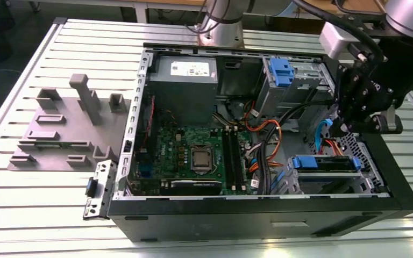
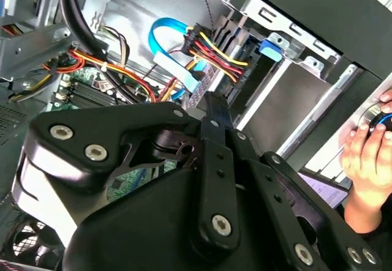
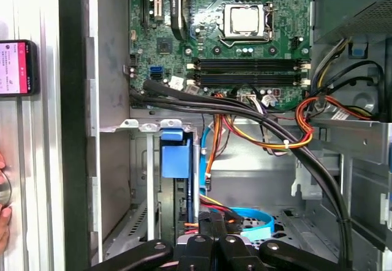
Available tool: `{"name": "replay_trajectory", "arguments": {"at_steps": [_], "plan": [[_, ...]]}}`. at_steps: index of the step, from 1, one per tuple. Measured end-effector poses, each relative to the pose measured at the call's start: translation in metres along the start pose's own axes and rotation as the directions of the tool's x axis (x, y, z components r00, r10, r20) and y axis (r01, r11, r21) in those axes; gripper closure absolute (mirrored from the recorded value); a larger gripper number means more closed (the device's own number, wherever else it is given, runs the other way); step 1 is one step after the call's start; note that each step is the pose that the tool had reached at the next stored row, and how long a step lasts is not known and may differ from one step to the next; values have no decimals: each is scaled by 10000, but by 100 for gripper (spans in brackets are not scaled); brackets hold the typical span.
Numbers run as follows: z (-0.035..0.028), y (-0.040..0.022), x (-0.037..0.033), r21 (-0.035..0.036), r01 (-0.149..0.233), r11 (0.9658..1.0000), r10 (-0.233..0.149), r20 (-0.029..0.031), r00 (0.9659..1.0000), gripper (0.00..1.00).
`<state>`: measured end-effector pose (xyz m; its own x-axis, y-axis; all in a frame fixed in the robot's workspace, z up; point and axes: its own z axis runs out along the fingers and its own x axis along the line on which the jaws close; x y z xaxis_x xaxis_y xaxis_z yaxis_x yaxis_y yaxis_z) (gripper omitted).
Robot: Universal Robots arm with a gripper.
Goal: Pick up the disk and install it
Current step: 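Insert the second disk wire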
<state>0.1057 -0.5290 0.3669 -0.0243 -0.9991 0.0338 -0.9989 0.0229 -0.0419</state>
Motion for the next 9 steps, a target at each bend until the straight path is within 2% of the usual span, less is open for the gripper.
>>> {"name": "replay_trajectory", "arguments": {"at_steps": [9], "plan": [[-23,2,-105,0,0,10000,0,-4,10000,89]]}}
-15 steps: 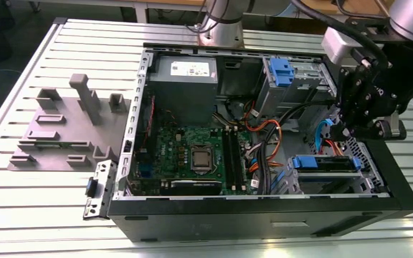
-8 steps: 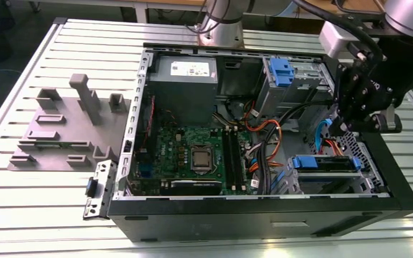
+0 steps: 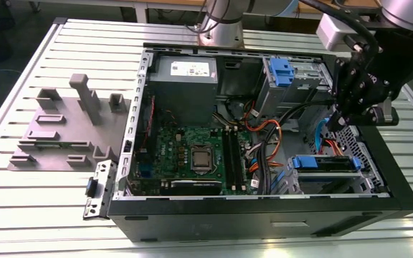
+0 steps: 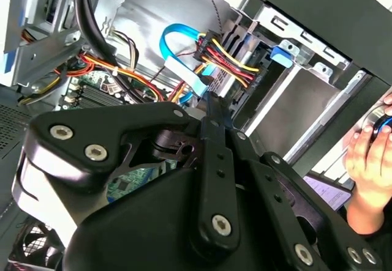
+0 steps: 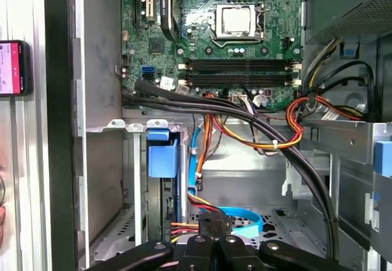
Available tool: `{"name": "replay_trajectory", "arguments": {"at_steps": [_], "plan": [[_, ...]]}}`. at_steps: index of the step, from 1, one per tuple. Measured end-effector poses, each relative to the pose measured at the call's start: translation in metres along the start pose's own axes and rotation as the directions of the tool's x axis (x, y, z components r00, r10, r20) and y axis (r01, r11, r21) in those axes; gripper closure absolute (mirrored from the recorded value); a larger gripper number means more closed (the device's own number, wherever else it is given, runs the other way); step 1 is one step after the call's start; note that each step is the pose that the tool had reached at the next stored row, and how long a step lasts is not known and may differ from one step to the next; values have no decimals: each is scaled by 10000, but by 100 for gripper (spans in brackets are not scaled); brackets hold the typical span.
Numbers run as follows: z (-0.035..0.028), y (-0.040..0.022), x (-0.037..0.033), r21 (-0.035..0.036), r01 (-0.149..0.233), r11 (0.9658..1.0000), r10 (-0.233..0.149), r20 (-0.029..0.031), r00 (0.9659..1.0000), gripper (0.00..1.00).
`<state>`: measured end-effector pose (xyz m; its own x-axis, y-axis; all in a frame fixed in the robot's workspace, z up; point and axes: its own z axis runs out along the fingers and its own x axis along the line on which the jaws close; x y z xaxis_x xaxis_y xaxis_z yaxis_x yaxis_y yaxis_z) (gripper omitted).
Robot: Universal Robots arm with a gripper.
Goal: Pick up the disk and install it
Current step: 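Insert the second disk wire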
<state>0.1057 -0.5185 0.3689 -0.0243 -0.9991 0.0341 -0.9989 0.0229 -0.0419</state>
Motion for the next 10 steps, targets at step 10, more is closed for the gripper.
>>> {"name": "replay_trajectory", "arguments": {"at_steps": [10], "plan": [[-28,-1,-35,-3,-1,10000,1,0,10000,89]]}}
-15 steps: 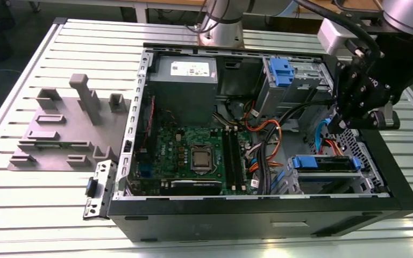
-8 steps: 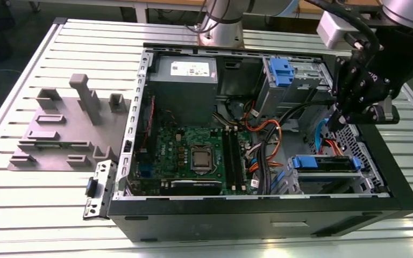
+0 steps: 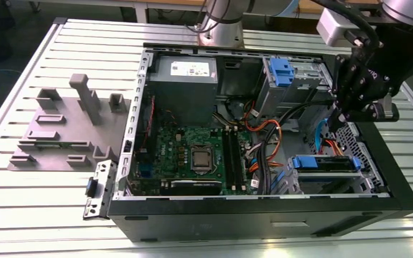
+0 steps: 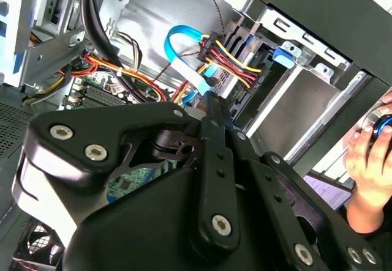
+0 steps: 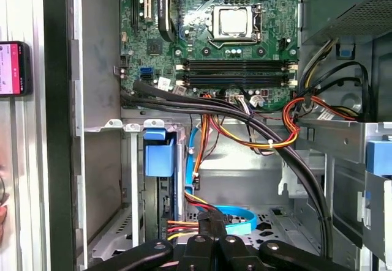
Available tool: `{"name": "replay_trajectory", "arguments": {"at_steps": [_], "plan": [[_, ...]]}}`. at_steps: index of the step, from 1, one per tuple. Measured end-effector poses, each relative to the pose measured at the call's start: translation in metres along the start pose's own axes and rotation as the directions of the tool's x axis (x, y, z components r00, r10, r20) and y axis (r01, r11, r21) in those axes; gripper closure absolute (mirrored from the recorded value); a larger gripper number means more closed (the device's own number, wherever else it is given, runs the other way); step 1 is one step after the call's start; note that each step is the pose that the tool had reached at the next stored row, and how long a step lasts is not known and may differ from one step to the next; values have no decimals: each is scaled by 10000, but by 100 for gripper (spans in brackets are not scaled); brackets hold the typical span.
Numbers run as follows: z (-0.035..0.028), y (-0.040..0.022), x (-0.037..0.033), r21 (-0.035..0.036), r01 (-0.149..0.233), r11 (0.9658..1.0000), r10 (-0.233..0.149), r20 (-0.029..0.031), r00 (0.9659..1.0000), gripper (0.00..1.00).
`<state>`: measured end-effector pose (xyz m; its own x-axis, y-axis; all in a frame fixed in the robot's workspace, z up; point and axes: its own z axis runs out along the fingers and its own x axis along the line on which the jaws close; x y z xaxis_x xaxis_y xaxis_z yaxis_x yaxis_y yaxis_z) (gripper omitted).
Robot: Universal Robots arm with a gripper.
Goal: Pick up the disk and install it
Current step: 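Insert the second disk wire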
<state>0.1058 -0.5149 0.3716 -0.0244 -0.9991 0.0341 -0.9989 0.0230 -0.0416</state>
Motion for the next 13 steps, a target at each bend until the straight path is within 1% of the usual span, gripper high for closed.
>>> {"name": "replay_trajectory", "arguments": {"at_steps": [7,13], "plan": [[-16,0,-22,0,0,10000,0,2,10000,89],[7,0,-31,0,-1,10000,1,0,10000,89]]}}
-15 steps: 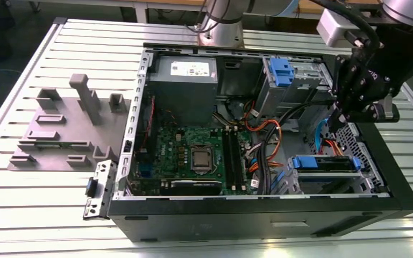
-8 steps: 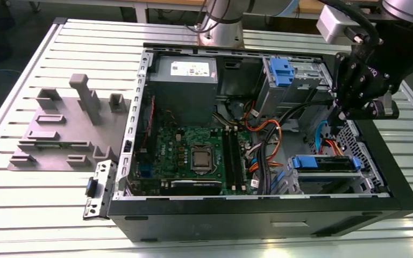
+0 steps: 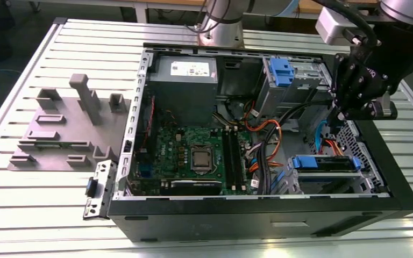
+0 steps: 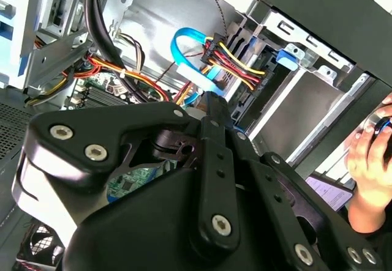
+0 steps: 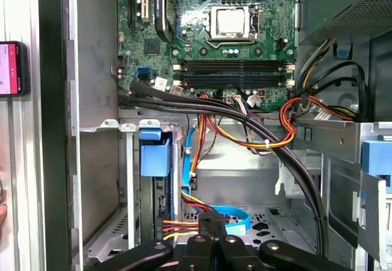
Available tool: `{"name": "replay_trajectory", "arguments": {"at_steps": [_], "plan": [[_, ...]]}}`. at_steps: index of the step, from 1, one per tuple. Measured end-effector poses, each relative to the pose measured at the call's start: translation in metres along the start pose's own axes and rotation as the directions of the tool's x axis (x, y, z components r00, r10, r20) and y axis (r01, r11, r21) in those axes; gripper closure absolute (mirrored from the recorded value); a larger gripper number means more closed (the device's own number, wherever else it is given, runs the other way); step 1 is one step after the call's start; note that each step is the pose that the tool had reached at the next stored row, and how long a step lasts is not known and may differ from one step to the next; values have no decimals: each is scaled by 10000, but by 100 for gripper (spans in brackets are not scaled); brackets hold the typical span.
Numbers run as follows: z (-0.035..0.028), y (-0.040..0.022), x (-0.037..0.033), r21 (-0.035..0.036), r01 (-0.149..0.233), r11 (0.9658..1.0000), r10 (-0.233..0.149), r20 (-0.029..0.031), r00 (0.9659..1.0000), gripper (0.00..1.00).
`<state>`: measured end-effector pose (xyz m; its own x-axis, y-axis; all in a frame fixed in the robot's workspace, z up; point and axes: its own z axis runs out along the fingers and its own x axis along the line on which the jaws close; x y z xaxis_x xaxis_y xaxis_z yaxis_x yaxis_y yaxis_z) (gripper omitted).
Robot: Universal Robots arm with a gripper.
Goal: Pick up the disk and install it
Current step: 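Insert the second disk wire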
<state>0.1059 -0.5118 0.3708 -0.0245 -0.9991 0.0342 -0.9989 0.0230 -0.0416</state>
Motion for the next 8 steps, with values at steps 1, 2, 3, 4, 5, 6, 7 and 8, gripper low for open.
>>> {"name": "replay_trajectory", "arguments": {"at_steps": [1,2,3,4,5,6,7,8], "plan": [[5,0,-2,0,0,10000,0,0,10000,89],[12,-1,-4,0,1,10000,-1,-8,10000,83],[17,-1,-6,0,2,10000,-2,-16,10000,83],[24,-1,-8,1,3,10000,-3,-30,10000,76],[30,0,-10,1,4,10000,-4,-53,10000,76],[34,0,-10,2,6,10000,-6,-75,10000,76],[34,0,-10,2,7,10000,-7,-95,10000,76],[32,0,-11,2,7,10000,-6,-107,9999,76]]}}
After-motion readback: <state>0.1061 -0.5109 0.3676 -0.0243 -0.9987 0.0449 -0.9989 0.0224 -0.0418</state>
